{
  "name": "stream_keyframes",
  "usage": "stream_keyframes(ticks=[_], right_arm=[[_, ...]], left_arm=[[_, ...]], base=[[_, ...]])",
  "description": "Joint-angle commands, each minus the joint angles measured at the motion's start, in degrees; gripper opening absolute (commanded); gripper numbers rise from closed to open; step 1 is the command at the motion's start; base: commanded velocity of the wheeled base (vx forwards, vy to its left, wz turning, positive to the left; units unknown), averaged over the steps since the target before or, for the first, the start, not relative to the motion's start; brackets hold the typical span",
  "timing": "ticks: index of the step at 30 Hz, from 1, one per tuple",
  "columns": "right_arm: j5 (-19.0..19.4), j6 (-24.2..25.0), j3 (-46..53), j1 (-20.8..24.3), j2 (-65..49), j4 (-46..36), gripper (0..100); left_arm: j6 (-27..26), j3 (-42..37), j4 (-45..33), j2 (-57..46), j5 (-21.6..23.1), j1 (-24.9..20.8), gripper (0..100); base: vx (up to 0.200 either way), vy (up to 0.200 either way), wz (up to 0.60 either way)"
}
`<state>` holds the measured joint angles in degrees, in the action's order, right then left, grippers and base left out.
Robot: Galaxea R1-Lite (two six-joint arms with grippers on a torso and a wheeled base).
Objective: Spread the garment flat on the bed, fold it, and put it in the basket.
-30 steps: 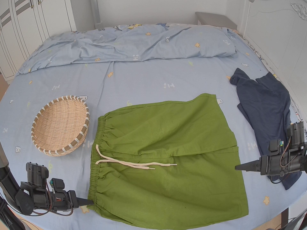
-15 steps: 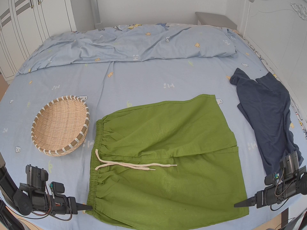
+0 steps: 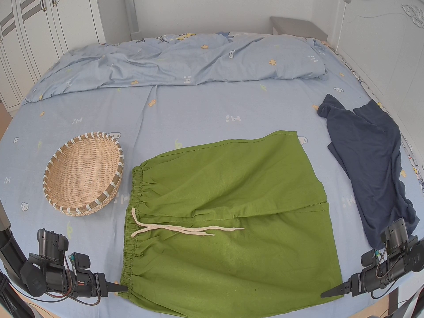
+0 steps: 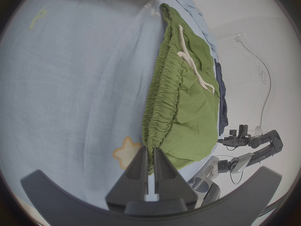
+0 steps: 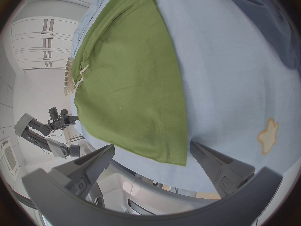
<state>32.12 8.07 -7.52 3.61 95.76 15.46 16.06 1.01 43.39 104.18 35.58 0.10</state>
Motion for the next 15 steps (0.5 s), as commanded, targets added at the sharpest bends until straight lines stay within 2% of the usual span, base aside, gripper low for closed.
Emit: stream_keyframes(ticks=[1,11,12,15], right_arm=[[0.92,0.10,-0.12,0.26,2.07,-0.08,100],[2.33,0.19,-0.92,-0.80,4.00,0.01,100],[2.42,0.19,-0.92,-1.15,4.00,-0.08,0],[2.42,0.10,-0.92,-2.38,4.00,-0.16,0]], left_arm=[[0.03,-1.01,-0.14,0.15,0.01,-0.01,0],[0.03,-1.01,-0.23,0.15,0.01,-0.01,0],[0.03,-1.01,-0.23,0.23,0.01,-0.01,0],[0.03,-1.01,-0.06,0.23,0.01,-0.01,0]], base=[[0.000,0.000,0.00],[0.000,0.000,0.00],[0.000,0.000,0.00],[0.000,0.000,0.00]])
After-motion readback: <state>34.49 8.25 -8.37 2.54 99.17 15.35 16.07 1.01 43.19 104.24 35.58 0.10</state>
